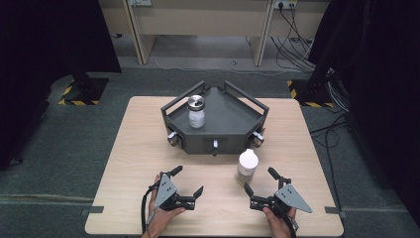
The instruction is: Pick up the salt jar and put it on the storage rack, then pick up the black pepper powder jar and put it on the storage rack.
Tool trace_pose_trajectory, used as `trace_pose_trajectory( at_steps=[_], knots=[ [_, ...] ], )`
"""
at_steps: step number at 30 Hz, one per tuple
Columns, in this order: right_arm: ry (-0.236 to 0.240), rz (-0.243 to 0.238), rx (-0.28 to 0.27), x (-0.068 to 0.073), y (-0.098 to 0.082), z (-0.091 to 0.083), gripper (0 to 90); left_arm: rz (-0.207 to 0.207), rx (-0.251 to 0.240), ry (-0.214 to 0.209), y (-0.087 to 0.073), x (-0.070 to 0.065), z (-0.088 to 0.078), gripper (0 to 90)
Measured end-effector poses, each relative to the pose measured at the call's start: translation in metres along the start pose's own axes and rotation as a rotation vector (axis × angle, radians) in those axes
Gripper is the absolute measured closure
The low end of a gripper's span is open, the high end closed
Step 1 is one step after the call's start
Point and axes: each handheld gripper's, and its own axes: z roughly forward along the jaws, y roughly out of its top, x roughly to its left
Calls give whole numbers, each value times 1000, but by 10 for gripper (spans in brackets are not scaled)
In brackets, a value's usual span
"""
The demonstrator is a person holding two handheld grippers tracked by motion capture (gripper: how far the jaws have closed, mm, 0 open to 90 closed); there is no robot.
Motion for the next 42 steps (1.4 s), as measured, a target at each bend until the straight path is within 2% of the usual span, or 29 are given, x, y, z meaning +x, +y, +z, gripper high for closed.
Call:
trace_pose_trajectory(
  at_steps=[2,34,42],
  knots=[
    [-2,4,2,0,0,0,4,-15,4,1,-1,1,0,0],
    [-1,1,13,0,-1,2,4,-13,7,6,-3,2,0,0],
    [3,4,38,-2,-1,11,4,-17,6,4,-3,2,0,0]
  ],
)
